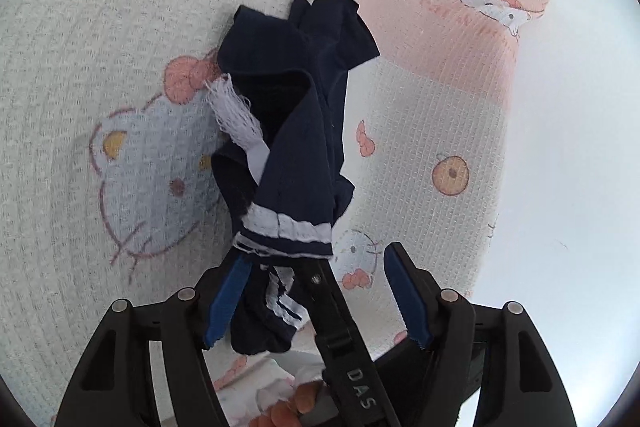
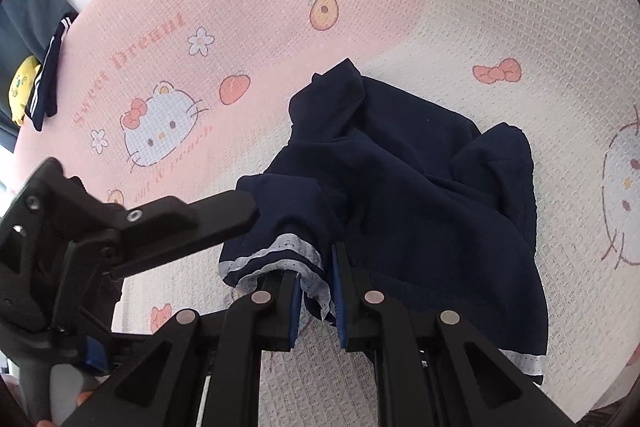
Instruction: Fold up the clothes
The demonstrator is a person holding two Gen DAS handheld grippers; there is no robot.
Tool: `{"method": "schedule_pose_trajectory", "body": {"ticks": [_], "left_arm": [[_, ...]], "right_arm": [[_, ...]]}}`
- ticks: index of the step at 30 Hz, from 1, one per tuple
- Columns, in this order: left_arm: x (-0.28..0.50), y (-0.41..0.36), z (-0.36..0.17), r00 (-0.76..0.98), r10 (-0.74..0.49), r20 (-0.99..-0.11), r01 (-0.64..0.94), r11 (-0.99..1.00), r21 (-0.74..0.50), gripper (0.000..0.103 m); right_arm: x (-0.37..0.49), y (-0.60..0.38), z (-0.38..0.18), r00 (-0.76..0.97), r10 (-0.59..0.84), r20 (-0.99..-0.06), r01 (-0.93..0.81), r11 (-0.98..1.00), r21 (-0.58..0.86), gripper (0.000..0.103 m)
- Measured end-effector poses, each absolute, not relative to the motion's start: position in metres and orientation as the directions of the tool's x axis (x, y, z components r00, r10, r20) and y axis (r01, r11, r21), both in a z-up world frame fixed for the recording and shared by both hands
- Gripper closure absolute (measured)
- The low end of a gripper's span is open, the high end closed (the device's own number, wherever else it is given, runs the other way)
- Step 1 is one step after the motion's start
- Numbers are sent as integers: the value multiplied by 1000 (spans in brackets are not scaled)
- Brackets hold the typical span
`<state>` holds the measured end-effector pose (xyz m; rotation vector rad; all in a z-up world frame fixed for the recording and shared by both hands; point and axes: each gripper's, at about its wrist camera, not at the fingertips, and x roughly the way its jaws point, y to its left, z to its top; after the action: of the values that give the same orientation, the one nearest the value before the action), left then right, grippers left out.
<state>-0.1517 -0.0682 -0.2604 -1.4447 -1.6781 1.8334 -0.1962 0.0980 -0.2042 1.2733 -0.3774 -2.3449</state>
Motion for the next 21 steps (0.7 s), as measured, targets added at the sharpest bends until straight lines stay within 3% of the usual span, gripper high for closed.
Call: {"method": "schedule_pose_trajectory", "body": {"ticks": [7, 9, 12, 14, 17, 19, 20, 21], "left_arm": [[-168, -67, -267, -500, 685, -530, 394, -364, -844, 37], [-170, -66, -268, -502, 673, -543, 393, -381, -837, 41], [-168, -69, -271, -493, 655, -572, 403, -411, -818, 59], [-168, -69, -273, -486, 648, -586, 401, -430, -809, 79], [-164, -70, -273, -466, 634, -617, 393, -476, -786, 88], [-164, -71, -271, -467, 619, -631, 380, -504, -775, 89], [-164, -72, -269, -468, 607, -642, 374, -522, -767, 90], [-165, -73, -266, -472, 595, -651, 363, -542, -758, 90]], "right_arm": [[-195, 103, -205, -456, -515, -726, 234, -856, 461, 91], [-194, 102, -205, -455, -514, -727, 237, -857, 457, 91], [-194, 102, -207, -449, -508, -735, 242, -861, 447, 91], [-195, 103, -208, -449, -500, -741, 242, -866, 438, 91], [-197, 105, -213, -429, -500, -752, 226, -866, 447, 90], [-199, 107, -216, -419, -495, -761, 209, -868, 450, 75], [-199, 109, -218, -414, -489, -768, 193, -871, 451, 51], [-198, 112, -220, -410, -487, -771, 174, -872, 458, 42]]}}
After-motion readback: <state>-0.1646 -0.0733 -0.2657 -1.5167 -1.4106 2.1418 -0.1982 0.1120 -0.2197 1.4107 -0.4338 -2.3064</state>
